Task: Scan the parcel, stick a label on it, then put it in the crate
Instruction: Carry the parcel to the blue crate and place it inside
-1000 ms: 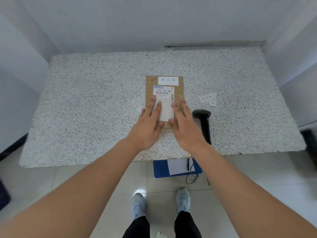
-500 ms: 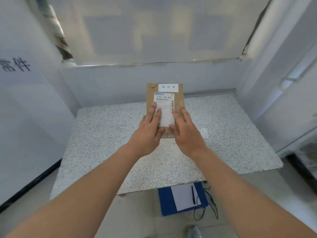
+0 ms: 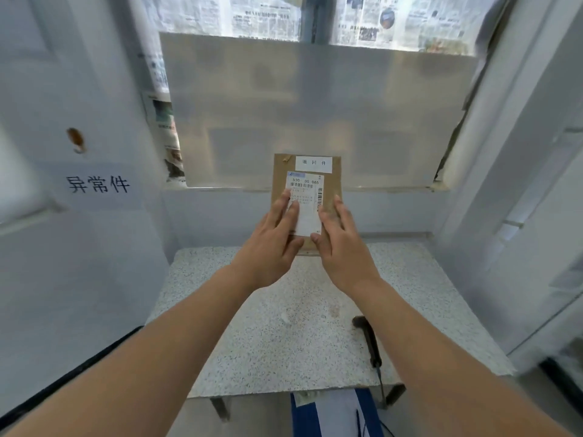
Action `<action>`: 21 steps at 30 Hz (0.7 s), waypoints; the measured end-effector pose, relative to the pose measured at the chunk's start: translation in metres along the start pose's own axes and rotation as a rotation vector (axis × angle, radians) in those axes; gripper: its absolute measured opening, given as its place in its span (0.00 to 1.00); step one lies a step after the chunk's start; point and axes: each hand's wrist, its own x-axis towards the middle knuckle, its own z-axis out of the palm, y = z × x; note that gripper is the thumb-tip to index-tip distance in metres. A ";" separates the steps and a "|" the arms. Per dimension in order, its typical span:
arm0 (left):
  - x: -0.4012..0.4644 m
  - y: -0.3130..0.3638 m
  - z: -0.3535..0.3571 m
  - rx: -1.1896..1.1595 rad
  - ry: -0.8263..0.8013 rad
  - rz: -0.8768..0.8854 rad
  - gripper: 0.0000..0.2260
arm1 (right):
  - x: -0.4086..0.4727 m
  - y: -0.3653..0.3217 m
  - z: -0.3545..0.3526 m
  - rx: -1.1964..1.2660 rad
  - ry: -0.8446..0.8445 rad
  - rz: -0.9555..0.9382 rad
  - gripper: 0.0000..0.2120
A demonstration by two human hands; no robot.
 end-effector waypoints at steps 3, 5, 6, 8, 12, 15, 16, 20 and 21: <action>-0.006 0.022 -0.020 0.054 0.059 -0.028 0.33 | 0.001 -0.010 -0.022 0.018 0.008 -0.062 0.27; -0.013 0.041 -0.031 0.085 0.103 -0.049 0.34 | -0.001 -0.016 -0.038 0.029 0.016 -0.122 0.27; -0.018 0.052 -0.037 0.099 0.124 -0.065 0.34 | -0.004 -0.018 -0.046 0.036 0.020 -0.155 0.27; -0.028 0.072 -0.045 0.126 0.164 -0.098 0.34 | -0.010 -0.023 -0.061 0.056 0.023 -0.218 0.26; -0.053 0.107 -0.062 0.189 0.224 -0.144 0.34 | -0.024 -0.033 -0.086 0.084 0.024 -0.311 0.26; -0.075 0.127 -0.079 0.240 0.268 -0.192 0.35 | -0.034 -0.047 -0.097 0.135 0.019 -0.393 0.26; -0.083 0.133 -0.085 0.258 0.282 -0.211 0.35 | -0.037 -0.053 -0.099 0.155 0.018 -0.415 0.26; -0.116 0.149 -0.112 0.311 0.324 -0.257 0.35 | -0.051 -0.083 -0.104 0.215 0.007 -0.476 0.26; -0.125 0.151 -0.118 0.326 0.338 -0.265 0.34 | -0.055 -0.092 -0.104 0.227 0.005 -0.494 0.26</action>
